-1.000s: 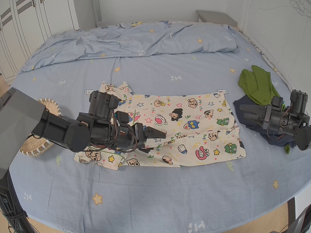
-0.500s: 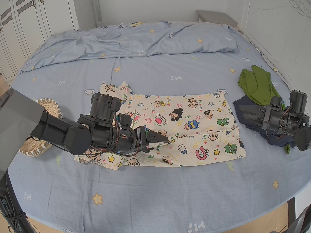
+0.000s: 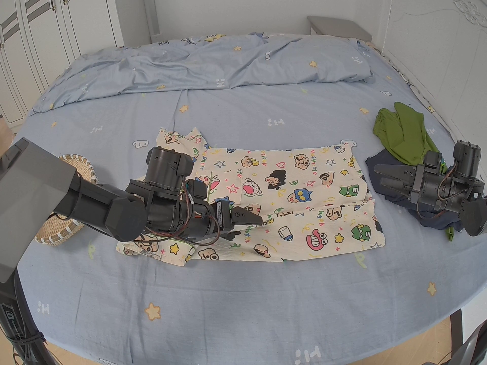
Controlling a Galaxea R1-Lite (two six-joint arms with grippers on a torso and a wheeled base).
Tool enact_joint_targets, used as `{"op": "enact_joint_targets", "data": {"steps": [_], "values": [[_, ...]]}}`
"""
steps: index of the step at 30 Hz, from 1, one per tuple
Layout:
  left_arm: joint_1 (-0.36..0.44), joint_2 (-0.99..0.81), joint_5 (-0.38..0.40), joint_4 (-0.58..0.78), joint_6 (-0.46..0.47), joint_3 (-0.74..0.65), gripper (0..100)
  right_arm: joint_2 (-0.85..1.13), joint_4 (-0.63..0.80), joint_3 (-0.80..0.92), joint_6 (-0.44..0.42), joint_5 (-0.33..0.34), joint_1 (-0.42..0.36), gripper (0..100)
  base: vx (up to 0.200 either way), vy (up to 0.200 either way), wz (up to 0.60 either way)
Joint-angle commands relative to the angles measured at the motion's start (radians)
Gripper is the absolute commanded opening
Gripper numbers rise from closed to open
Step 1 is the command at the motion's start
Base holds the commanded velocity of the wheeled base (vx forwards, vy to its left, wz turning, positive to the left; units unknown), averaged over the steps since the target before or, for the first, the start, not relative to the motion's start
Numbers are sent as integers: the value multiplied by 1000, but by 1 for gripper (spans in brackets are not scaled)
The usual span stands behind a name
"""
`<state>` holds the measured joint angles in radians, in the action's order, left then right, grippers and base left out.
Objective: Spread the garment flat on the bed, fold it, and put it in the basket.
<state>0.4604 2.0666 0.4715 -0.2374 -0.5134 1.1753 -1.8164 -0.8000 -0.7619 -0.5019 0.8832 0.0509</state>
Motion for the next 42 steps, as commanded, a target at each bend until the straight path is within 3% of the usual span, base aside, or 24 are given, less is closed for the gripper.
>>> {"op": "enact_joint_targets", "data": {"steps": [1, 8, 24, 29, 38, 41, 42], "values": [[-2, 61, -71, -2, 15, 61, 100, -1, -1, 1, 0, 0, 0, 100, 0, 0, 0], [-5, 93, -99, -11, 19, 124, 100, -1, -1, 1, 0, 0, 0, 100, 0, 0, 0], [-5, 73, -97, -68, 1, 102, 100, -4, -1, 3, 0, 0, -8, 100, 0, 0, 0], [26, -62, -85, -132, -45, 15, 100, 2, -1, 3, -1, 0, -6, 100, 0, 0, 0], [27, -163, -94, -457, -171, -232, 100, 43, 2, 16, -4, 0, 4, 100, 0, 0, 0], [-28, -214, -93, -513, -217, -329, 100, 68, 1, 42, -4, 0, 3, 100, 0, 0, 0], [-78, -261, -82, -537, -243, -418, 100, 95, 1, 73, -6, 0, 0, 100, 0, 0, 0]]}}
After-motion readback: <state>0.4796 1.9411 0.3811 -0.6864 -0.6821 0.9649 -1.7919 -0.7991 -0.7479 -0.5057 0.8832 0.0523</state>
